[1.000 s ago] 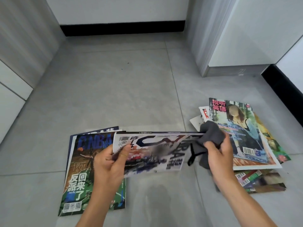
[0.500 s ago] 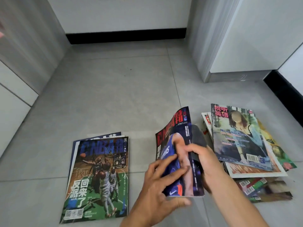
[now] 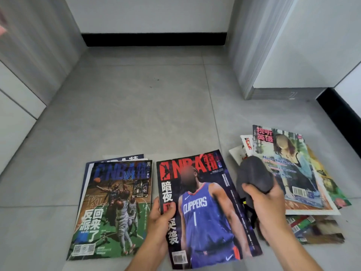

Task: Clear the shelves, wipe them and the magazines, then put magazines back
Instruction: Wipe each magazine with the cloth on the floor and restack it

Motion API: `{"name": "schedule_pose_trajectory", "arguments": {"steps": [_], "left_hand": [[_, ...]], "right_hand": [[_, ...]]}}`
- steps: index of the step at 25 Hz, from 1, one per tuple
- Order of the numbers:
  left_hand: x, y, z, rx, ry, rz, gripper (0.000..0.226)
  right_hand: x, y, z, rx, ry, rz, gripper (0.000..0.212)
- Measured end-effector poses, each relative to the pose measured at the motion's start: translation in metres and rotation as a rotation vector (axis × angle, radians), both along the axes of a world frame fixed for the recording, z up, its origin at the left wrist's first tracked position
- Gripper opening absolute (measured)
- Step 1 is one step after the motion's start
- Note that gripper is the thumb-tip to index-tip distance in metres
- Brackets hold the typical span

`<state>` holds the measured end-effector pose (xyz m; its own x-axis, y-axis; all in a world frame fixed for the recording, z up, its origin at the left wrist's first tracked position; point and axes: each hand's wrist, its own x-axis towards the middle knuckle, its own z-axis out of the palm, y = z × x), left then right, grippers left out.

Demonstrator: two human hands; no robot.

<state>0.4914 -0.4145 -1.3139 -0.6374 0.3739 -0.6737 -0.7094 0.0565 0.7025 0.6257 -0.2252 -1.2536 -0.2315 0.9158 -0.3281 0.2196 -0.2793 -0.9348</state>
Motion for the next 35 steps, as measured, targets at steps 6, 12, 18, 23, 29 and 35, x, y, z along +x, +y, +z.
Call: {"name": "schedule_pose_trajectory", "arguments": {"steps": [6,12,18,23,29,35], "left_hand": [[0.015,0.019,-0.021,-0.24,0.264,-0.256,0.022],[-0.013,0.004,-0.039,-0.565,0.497,-0.61,0.008],[-0.024,0.0,-0.053,-0.588,0.519,-0.69,0.011],[-0.02,0.002,-0.048,-0.587,0.568,-0.683,0.018],[-0.024,0.004,-0.047,-0.599,0.549,-0.66,0.018],[-0.022,0.002,-0.053,-0.58,0.58,-0.677,0.019]], "right_hand": [[-0.013,-0.018,-0.032,-0.298,0.031,0.383,0.058],[-0.011,-0.057,-0.117,0.82,-0.806,0.638,0.047],[-0.011,-0.058,-0.142,1.059,-0.897,0.942,0.055],[-0.054,-0.012,-0.14,0.86,-0.956,0.524,0.05],[-0.112,-0.063,-0.151,1.051,-0.554,0.962,0.059],[-0.046,0.027,-0.147,0.868,-0.897,0.539,0.053]]}}
